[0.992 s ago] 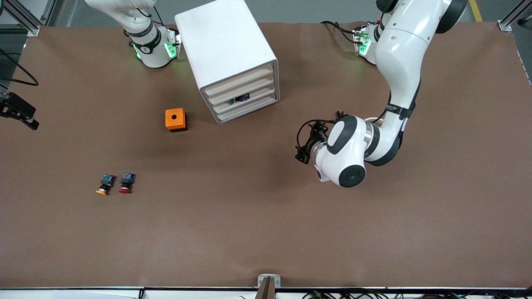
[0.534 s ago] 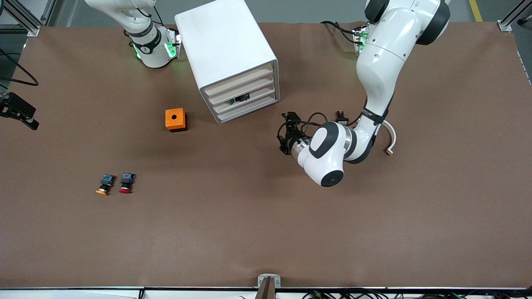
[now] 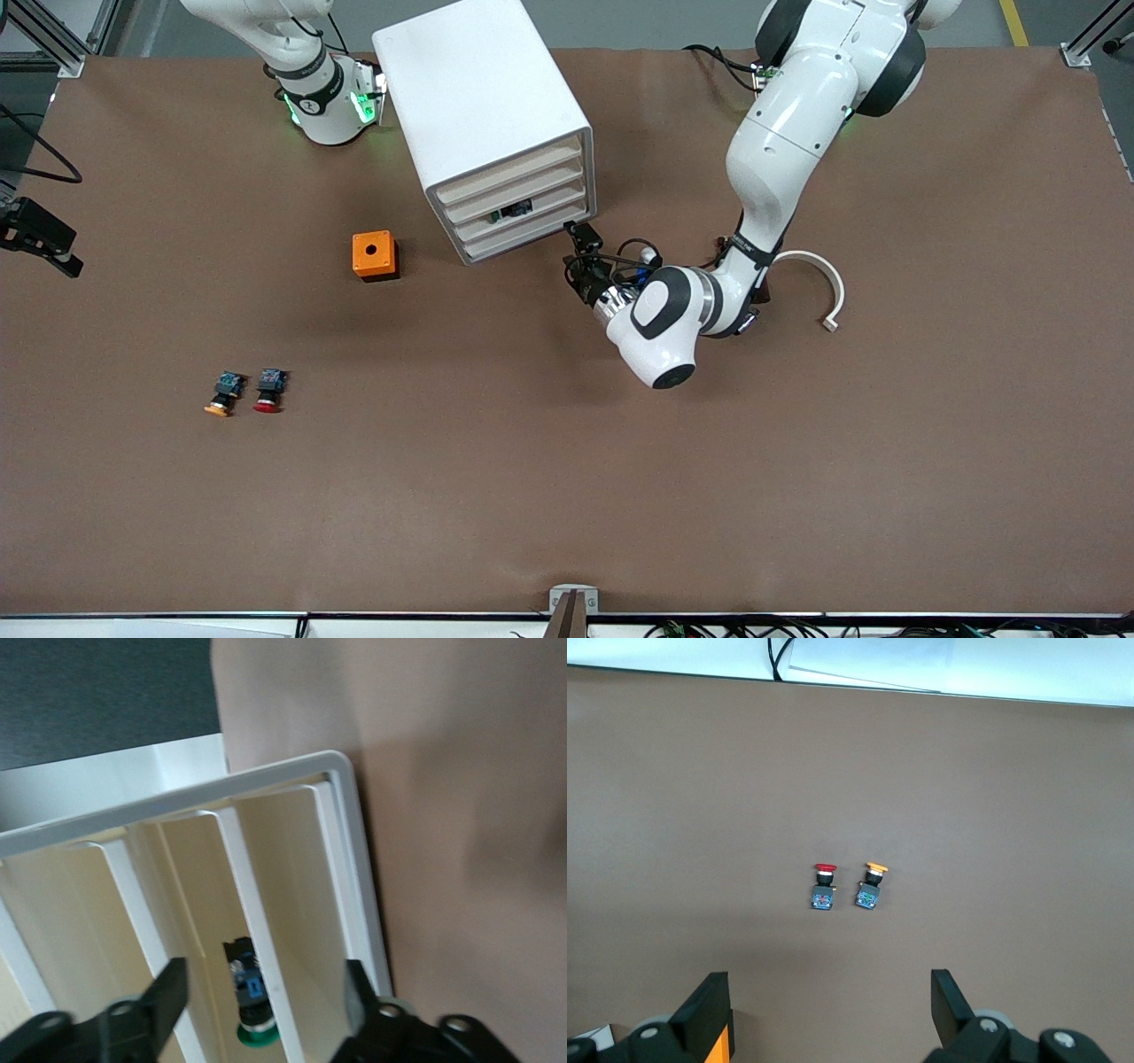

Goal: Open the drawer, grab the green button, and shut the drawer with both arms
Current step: 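Grasp the drawer front with the left gripper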

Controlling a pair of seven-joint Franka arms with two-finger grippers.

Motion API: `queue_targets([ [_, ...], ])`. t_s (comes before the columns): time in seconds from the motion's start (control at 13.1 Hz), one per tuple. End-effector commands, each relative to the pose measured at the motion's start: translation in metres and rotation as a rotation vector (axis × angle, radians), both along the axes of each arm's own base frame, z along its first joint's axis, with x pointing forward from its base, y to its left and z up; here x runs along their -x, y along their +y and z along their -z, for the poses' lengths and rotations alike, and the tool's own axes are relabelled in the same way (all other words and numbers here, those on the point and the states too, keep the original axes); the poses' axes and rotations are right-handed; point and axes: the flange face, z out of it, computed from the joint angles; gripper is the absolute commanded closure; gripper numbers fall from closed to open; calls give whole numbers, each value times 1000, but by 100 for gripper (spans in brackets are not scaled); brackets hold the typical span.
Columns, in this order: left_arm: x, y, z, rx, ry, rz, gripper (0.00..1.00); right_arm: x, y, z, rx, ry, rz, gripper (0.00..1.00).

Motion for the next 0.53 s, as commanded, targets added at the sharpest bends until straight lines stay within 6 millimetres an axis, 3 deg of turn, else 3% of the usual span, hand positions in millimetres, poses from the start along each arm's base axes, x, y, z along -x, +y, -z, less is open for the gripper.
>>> queue_targets([
  [0.0, 22, -11, 6, 5, 96, 54, 41, -2, -3, -3, 0, -2, 9, 0],
  [0.15, 39, -14, 11, 1, 144, 98, 44, -2, -3, -3, 0, -1, 9, 0],
  [0.46, 54, -16, 27, -25, 178, 111, 44, -2, -3, -3, 0, -1, 9, 0],
])
